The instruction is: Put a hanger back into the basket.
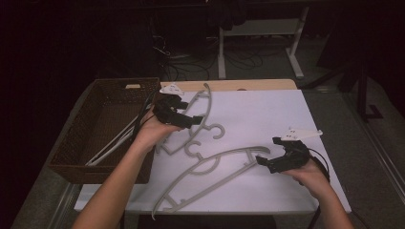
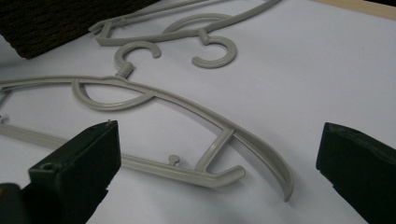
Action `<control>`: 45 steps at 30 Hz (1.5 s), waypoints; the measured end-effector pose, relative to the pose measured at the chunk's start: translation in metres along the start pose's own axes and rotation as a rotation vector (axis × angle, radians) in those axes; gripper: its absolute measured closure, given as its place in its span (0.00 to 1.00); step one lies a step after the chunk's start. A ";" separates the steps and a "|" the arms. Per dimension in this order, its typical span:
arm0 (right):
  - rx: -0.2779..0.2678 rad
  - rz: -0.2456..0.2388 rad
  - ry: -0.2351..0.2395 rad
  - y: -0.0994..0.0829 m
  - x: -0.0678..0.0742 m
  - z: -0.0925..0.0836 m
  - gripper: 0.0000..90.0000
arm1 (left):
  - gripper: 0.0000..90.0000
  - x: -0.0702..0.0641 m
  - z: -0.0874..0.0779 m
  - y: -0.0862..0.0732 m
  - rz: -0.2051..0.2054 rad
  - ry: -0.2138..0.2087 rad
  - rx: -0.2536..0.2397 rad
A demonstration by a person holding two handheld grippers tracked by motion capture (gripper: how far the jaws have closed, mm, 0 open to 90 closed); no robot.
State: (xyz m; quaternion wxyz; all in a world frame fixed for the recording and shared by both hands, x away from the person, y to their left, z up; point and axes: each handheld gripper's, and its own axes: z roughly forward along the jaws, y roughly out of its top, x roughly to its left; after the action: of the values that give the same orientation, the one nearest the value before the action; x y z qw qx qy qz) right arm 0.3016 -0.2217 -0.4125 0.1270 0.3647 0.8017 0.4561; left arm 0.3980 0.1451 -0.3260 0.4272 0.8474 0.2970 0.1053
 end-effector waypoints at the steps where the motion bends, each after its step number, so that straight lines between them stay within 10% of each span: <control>1: 0.000 0.000 0.000 0.000 0.000 0.000 0.00 | 0.18 0.000 0.004 -0.001 -0.002 0.001 0.002; 18: 0.002 -0.006 0.007 0.000 0.000 0.001 0.00 | 0.33 0.018 0.072 -0.047 -0.077 0.160 0.144; 35: 0.001 -0.008 0.011 0.000 0.000 0.001 0.00 | 0.46 0.027 0.091 -0.075 -0.095 0.245 0.268; 45: 0.001 -0.008 0.011 0.000 0.001 0.001 0.00 | 0.56 0.034 0.095 -0.078 -0.128 0.253 0.253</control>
State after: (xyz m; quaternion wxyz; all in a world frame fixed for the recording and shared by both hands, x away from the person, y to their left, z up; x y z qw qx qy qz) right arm 0.3016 -0.2206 -0.4127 0.1243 0.3589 0.8040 0.4574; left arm 0.4342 0.1380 -0.4484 0.2823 0.8538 0.4125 0.1455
